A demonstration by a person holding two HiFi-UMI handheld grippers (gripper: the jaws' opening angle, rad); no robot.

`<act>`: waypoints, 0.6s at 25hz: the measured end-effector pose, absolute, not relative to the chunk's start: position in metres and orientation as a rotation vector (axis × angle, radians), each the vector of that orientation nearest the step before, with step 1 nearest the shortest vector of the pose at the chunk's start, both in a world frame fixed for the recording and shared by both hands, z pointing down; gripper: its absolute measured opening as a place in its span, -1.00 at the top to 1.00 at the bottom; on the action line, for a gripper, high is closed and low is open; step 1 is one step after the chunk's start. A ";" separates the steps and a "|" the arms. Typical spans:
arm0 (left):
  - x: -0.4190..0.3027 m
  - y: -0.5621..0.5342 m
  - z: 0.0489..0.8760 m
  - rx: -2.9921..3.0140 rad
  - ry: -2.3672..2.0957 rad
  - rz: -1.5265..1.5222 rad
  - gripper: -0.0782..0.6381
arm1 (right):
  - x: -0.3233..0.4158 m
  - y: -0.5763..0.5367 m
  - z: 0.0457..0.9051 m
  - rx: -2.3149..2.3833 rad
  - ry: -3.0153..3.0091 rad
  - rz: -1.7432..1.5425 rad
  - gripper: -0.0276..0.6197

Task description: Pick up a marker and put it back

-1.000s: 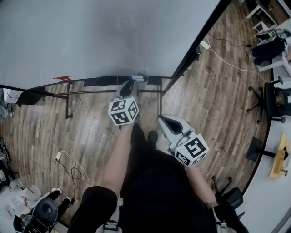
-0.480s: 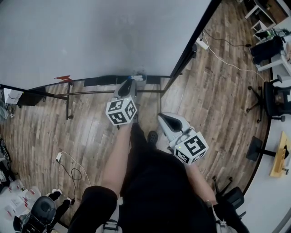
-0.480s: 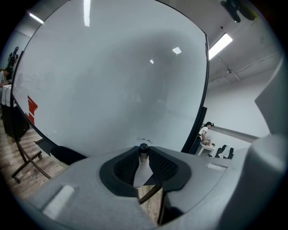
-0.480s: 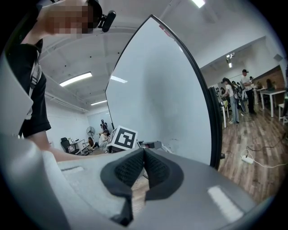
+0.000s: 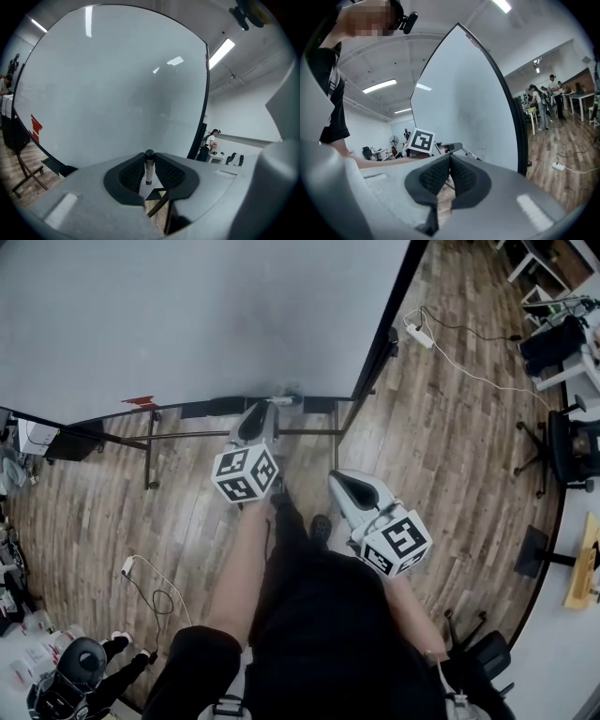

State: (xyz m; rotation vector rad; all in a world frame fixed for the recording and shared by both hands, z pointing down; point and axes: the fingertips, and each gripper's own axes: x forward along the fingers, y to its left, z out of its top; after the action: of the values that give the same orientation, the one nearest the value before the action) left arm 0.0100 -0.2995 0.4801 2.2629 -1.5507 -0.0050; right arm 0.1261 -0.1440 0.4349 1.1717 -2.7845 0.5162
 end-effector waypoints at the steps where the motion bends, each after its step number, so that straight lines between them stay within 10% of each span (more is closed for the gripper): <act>1: 0.011 -0.297 0.475 2.271 -1.555 -0.010 0.58 | 0.127 -0.142 0.435 1.175 -2.786 0.534 0.91; 15: 0.001 -0.246 0.402 2.362 -1.617 -0.146 0.58 | 0.118 -0.123 0.422 1.122 -2.875 0.555 0.91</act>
State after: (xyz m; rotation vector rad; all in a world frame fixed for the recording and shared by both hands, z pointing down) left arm 0.0007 -0.2463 0.4019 2.3615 -1.6174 -0.1457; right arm 0.1176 -0.1231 0.4223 1.1221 -2.8753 0.5549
